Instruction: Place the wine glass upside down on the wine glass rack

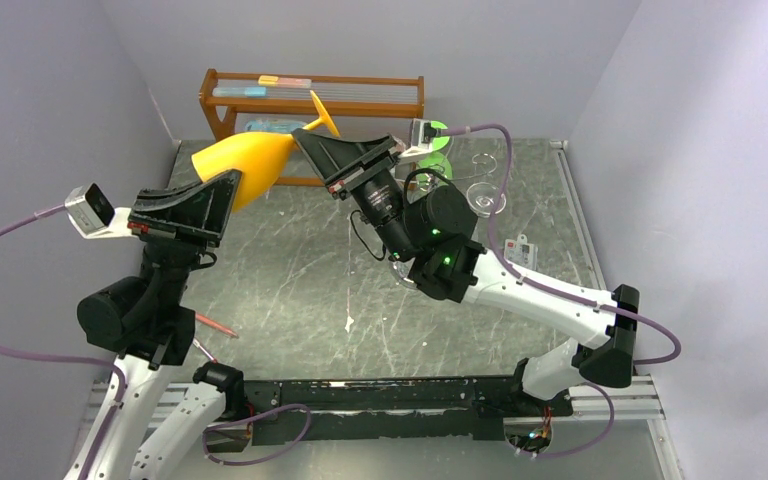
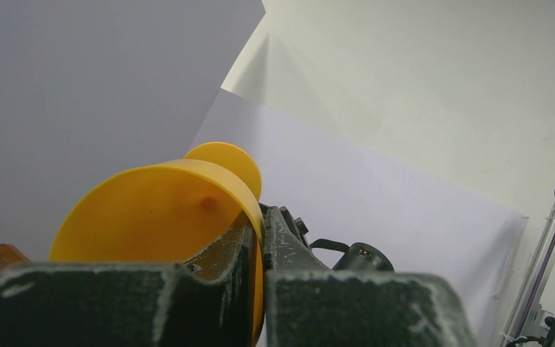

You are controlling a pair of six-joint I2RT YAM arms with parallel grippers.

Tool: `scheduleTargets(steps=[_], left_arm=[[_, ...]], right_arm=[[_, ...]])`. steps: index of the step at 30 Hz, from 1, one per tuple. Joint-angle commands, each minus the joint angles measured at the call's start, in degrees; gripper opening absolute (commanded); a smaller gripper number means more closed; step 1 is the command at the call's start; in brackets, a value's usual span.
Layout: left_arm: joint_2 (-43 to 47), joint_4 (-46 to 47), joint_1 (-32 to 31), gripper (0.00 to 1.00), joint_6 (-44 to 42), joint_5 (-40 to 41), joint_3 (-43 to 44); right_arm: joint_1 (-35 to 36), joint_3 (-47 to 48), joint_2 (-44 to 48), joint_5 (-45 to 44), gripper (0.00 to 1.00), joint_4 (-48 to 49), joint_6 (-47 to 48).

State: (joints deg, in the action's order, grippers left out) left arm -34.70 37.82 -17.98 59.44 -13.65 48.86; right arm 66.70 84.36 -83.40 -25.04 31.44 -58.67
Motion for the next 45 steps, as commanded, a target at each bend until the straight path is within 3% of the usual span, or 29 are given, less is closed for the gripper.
scheduleTargets(steps=[1,4,12,15,19,22,24,26,28,31,34,39,45], left_arm=[[1.1,3.5,0.5,0.05,1.1,-2.7,-0.8],[2.1,2.7,0.5,0.05,0.8,-2.5,-1.4],[3.4,1.9,0.5,0.05,1.5,-3.3,-3.4],[4.0,1.4,0.5,0.05,1.6,-3.3,-4.0],[5.5,-2.4,0.5,0.06,0.4,-2.6,-4.0],[6.6,-6.9,0.5,0.25,-0.1,-1.7,-3.5],[7.7,-16.5,0.5,0.43,0.5,1.2,-0.9],[8.0,-35.1,0.5,0.66,0.2,7.7,4.7],[7.9,-47.6,0.5,0.75,-2.9,12.2,11.9],[6.3,-64.4,0.5,0.84,-5.4,18.8,20.0],[5.8,-72.2,0.5,0.89,-7.6,22.3,23.0],[7.9,-68.4,0.5,0.91,-9.9,19.8,20.8],[6.4,-60.8,0.5,0.91,-10.1,10.2,21.6]], right_arm=[[0.2,2.1,-0.9,-2.0,0.27,2.7,-1.4],[0.2,2.7,-1.3,-1.7,0.24,2.7,-1.5],[0.2,5.7,-3.8,-0.4,0.32,0.5,-4.1],[0.2,6.3,-4.3,-0.7,0.27,-0.1,-4.4],[0.2,6.2,-4.3,-0.7,0.04,0.0,-3.6],[0.2,5.6,-4.0,-0.8,0.0,1.1,-0.6],[0.2,4.0,-3.2,-0.5,0.0,3.3,3.0],[0.2,1.9,-1.6,0.3,0.0,4.5,7.2],[0.2,-0.6,0.2,0.7,0.0,5.6,10.9],[0.2,-2.9,1.6,1.1,0.0,5.8,17.1],[0.2,-4.5,2.0,3.6,0.0,5.5,23.9],[0.2,-8.2,2.6,10.6,0.0,5.4,38.1],[0.2,-17.2,6.8,21.6,0.0,7.5,57.5]])
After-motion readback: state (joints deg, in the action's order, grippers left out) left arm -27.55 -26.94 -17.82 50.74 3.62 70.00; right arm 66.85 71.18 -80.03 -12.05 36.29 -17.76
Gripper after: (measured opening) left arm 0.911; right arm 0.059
